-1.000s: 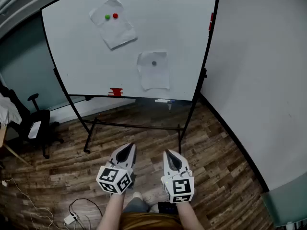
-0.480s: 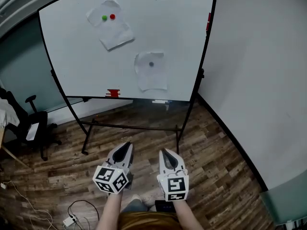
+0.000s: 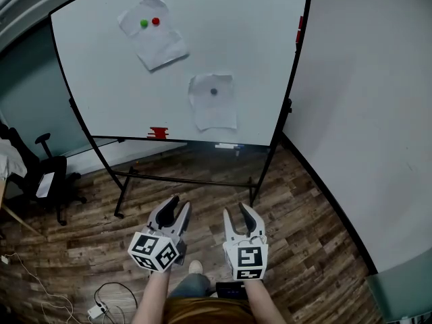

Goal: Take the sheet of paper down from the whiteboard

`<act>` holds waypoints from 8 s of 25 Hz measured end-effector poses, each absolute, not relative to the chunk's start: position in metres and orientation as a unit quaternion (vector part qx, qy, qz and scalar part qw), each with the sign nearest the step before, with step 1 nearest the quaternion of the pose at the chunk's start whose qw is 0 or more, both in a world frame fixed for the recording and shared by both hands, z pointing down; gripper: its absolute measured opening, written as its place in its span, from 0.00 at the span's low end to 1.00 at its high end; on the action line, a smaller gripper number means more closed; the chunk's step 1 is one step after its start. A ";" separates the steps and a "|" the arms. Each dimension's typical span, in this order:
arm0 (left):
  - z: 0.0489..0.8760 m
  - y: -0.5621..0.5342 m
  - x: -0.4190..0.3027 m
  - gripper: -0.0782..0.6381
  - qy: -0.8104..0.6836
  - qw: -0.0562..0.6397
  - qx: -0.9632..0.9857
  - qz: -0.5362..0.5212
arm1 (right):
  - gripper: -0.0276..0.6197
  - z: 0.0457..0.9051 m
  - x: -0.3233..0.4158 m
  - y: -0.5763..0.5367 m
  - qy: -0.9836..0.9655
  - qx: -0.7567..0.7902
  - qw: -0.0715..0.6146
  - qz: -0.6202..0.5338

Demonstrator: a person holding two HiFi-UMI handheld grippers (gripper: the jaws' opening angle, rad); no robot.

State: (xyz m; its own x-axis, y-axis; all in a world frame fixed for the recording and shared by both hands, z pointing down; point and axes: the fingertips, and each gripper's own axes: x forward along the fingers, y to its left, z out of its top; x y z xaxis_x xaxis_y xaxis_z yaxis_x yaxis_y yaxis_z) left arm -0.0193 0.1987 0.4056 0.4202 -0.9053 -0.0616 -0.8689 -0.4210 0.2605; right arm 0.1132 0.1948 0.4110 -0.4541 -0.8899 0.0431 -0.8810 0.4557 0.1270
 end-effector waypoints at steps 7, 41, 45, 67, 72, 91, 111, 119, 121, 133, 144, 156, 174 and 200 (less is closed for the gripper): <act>0.426 0.126 -0.035 0.32 -0.545 0.111 0.826 -0.092 | 0.27 0.420 0.107 0.122 -0.848 0.524 0.065 -0.051; 0.421 -0.260 -0.102 0.30 -0.483 0.145 0.856 -0.116 | 0.28 0.374 0.019 -0.238 -0.803 0.576 0.078 -0.129; 0.421 -0.272 -0.103 0.27 -0.481 0.142 0.858 -0.113 | 0.28 0.378 0.017 -0.248 -0.807 0.572 0.075 -0.128; 0.403 -0.295 -0.097 0.23 -0.453 0.126 0.876 -0.109 | 0.26 0.351 -0.005 -0.298 -0.776 0.589 0.061 -0.219; 0.404 -0.297 -0.090 0.23 -0.445 0.131 0.880 -0.106 | 0.25 0.355 -0.002 -0.300 -0.768 0.597 0.078 -0.217; 0.408 -0.304 -0.087 0.14 -0.442 0.167 0.872 -0.125 | 0.25 0.356 0.001 -0.300 -0.778 0.584 0.062 -0.224; 0.406 -0.303 -0.094 0.14 -0.434 0.221 0.858 -0.161 | 0.25 0.353 0.003 -0.290 -0.804 0.554 0.043 -0.209; 0.402 -0.298 -0.100 0.14 -0.438 0.220 0.857 -0.161 | 0.25 0.353 0.009 -0.290 -0.801 0.563 0.044 -0.197; 0.402 -0.297 -0.102 0.14 -0.439 0.222 0.856 -0.160 | 0.25 0.351 0.011 -0.289 -0.798 0.566 0.043 -0.204; 0.405 -0.292 -0.109 0.14 -0.439 0.233 0.853 -0.159 | 0.25 0.351 0.028 -0.286 -0.786 0.587 0.052 -0.184; 0.401 -0.286 -0.114 0.14 -0.433 0.243 0.853 -0.160 | 0.25 0.349 0.038 -0.287 -0.779 0.596 0.052 -0.188; 0.399 -0.279 -0.123 0.14 -0.419 0.274 0.844 -0.191 | 0.25 0.348 0.044 -0.288 -0.772 0.605 0.055 -0.188; 0.397 -0.282 -0.146 0.14 -0.419 0.315 0.815 -0.247 | 0.25 0.343 0.071 -0.294 -0.755 0.629 0.051 -0.178; 0.413 -0.286 -0.163 0.14 -0.451 0.337 0.789 -0.244 | 0.25 0.352 0.080 -0.297 -0.752 0.637 0.052 -0.161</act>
